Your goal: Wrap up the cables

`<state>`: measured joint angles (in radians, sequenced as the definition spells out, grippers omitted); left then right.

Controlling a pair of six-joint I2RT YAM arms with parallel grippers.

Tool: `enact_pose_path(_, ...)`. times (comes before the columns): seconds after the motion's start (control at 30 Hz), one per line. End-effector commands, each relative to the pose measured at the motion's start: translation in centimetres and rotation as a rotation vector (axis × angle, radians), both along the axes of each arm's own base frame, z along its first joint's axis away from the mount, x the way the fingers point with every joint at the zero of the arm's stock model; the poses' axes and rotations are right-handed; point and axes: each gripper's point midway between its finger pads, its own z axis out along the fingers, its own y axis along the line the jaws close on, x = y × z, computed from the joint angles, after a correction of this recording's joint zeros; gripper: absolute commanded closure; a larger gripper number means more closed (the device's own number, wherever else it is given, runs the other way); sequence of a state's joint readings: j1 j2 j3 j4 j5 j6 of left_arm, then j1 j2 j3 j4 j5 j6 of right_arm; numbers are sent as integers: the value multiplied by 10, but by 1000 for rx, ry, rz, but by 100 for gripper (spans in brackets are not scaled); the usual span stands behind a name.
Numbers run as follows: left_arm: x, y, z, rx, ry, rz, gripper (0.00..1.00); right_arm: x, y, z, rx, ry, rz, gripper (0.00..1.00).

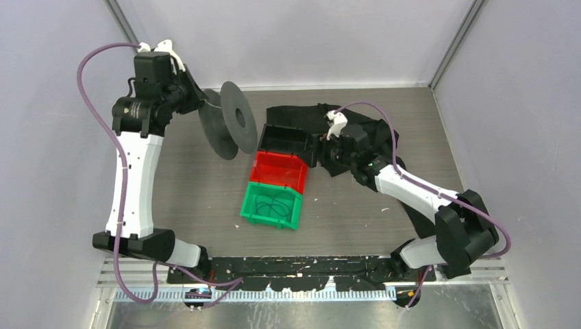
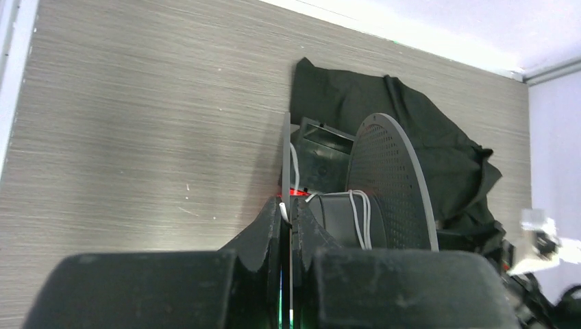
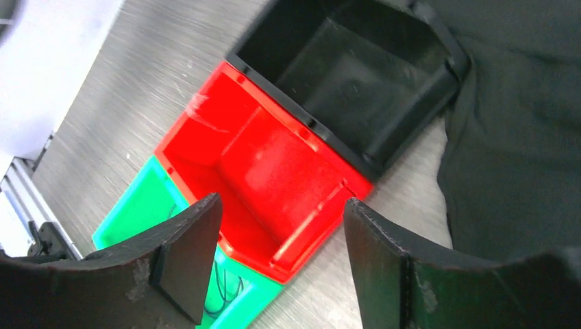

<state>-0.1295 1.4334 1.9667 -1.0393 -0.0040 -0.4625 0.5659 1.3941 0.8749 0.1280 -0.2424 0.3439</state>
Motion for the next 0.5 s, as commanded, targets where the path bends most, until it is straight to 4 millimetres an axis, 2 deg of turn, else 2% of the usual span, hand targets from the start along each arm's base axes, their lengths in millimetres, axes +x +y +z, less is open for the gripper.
enact_pose_path(0.0, -24, -8, 50, -51, -156, -73, 99, -10, -24, -47, -76, 154, -125, 33)
enact_pose_path(0.1, -23, -17, 50, -77, -152, -113, 99, -23, -32, -73, -131, 248, -133, 43)
enact_pose_path(0.17, -20, -22, 46, -93, -142, -132, 99, -27, -34, -83, -137, 275, -144, 55)
enact_pose_path(0.23, -19, -33, 41, -142, -123, -178, 100, -27, -35, -88, -137, 294, -158, 62)
enact_pose_path(0.3, -17, -46, 32, -209, -86, -215, 100, -26, -33, -85, -123, 297, -157, 67)
enact_pose_path(0.37, -16, -49, 26, -246, -57, -204, 100, -26, -28, -74, -93, 265, -131, 68)
enact_pose_path(0.47, -17, -52, 23, -282, -21, -194, 100, -24, -17, -45, -37, 113, -35, 68)
